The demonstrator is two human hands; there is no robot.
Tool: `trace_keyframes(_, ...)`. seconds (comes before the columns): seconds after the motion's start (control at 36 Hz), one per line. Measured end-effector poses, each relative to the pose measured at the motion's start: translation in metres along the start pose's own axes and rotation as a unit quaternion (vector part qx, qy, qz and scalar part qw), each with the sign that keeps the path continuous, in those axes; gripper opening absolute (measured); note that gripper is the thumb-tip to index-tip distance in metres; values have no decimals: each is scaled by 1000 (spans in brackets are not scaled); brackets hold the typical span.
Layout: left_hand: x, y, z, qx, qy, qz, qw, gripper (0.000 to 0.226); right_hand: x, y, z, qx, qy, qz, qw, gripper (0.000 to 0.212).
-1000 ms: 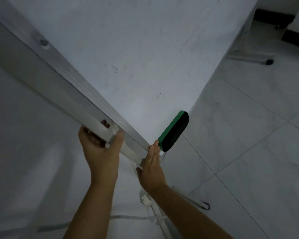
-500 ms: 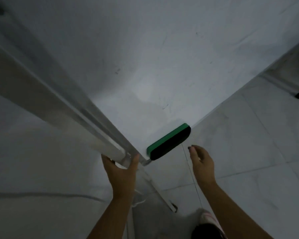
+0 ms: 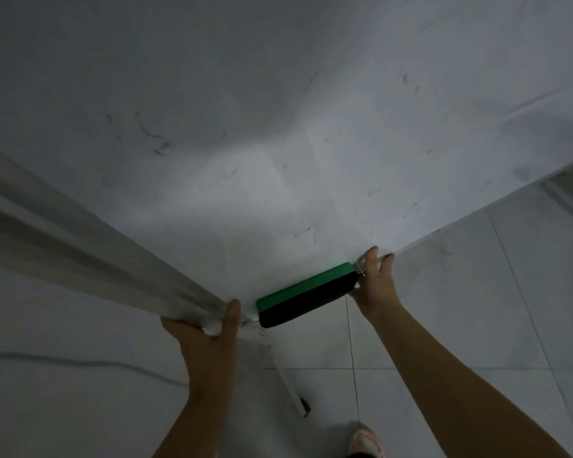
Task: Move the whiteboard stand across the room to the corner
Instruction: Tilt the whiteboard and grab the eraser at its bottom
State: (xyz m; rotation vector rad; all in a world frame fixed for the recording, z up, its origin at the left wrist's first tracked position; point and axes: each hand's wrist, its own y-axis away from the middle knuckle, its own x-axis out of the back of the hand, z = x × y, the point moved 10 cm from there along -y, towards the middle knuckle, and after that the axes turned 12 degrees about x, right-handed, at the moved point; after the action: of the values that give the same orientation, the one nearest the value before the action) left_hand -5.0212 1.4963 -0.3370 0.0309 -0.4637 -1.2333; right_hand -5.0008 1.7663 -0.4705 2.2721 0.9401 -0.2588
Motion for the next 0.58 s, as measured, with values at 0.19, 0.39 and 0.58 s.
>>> trace_keyframes(0.19,25,-19,2,-12,-4,-9,1000,74,-32,21,23,-4,-5,-18,1000,71)
trace_keyframes(0.39,46,-40,3,-15,7,-33,999,76,-54,25,43,-5,3,-22,1000,74)
trace_keyframes(0.58,51,-35,8,14,-14,-53,998,75,-47,36,39,-33,104,-7,994,63)
